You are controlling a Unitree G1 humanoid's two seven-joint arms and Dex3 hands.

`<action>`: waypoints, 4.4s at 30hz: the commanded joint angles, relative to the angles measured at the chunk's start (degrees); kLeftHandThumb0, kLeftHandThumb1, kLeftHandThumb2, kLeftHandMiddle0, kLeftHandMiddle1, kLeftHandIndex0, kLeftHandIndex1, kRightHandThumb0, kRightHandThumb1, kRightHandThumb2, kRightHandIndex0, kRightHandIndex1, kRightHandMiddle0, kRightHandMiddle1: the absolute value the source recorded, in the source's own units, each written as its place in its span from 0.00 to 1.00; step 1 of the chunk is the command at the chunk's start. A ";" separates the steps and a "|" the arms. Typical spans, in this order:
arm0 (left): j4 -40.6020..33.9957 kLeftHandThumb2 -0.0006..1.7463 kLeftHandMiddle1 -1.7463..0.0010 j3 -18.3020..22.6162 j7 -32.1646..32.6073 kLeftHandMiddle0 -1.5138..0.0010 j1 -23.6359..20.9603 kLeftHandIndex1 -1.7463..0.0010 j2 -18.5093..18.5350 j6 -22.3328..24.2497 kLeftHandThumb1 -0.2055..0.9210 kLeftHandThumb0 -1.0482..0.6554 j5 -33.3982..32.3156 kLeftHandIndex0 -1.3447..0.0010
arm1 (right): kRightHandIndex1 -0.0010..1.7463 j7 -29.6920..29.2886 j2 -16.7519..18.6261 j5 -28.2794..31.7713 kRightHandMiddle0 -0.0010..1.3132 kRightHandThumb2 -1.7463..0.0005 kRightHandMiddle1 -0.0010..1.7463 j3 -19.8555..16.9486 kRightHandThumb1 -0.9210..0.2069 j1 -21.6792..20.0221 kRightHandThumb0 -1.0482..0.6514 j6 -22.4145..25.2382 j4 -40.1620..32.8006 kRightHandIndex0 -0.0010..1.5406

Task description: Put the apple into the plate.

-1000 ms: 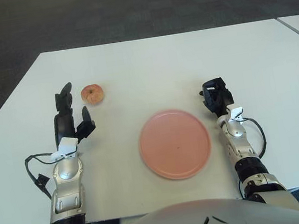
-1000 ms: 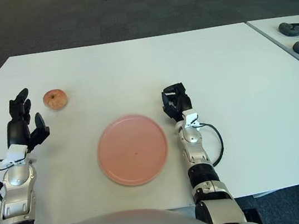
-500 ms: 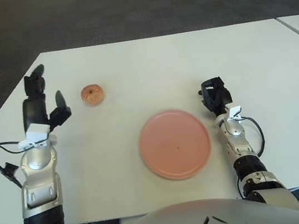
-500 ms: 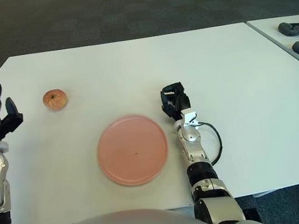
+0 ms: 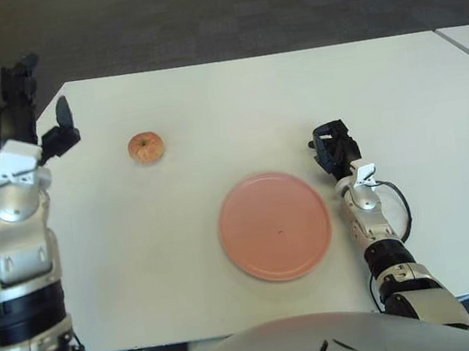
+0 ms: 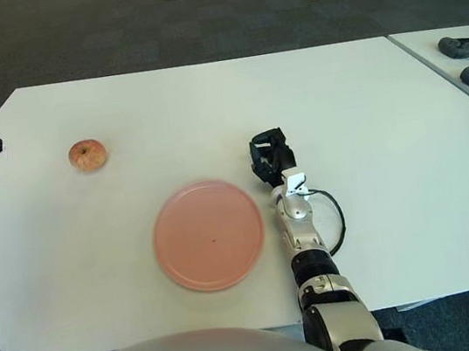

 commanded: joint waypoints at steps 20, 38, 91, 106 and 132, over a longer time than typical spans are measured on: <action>40.83 0.41 0.93 -24.42 -0.54 0.90 -26.07 0.68 6.29 -10.60 1.00 0.08 20.83 1.00 | 0.82 0.13 0.57 1.69 0.15 0.70 1.00 -2.41 0.00 0.21 0.41 1.87 4.18 0.25; 69.84 0.43 0.92 -35.30 5.38 0.87 -37.66 0.72 0.81 -19.40 1.00 0.07 26.71 1.00 | 0.83 -0.13 0.16 1.32 0.15 0.70 1.00 -2.65 0.00 0.23 0.41 1.80 4.83 0.25; 77.28 0.07 1.00 -43.82 -21.70 1.00 -45.92 1.00 -0.11 -24.93 0.96 0.00 26.87 1.00 | 0.83 -0.60 -0.80 1.23 0.15 0.70 1.00 -3.95 0.00 -2.27 0.41 0.32 10.33 0.24; 76.80 0.18 1.00 -49.62 -24.74 1.00 -47.50 1.00 1.00 -24.70 1.00 0.00 32.99 1.00 | 0.83 -0.56 -0.30 1.90 0.15 0.71 1.00 -4.40 0.00 -2.62 0.41 -0.42 10.83 0.24; 77.15 0.32 1.00 -54.68 -18.93 1.00 -46.31 1.00 0.10 -23.14 1.00 0.00 39.52 1.00 | 0.84 0.16 -0.30 2.99 0.15 0.70 1.00 -4.80 0.00 -2.86 0.41 -1.50 11.71 0.25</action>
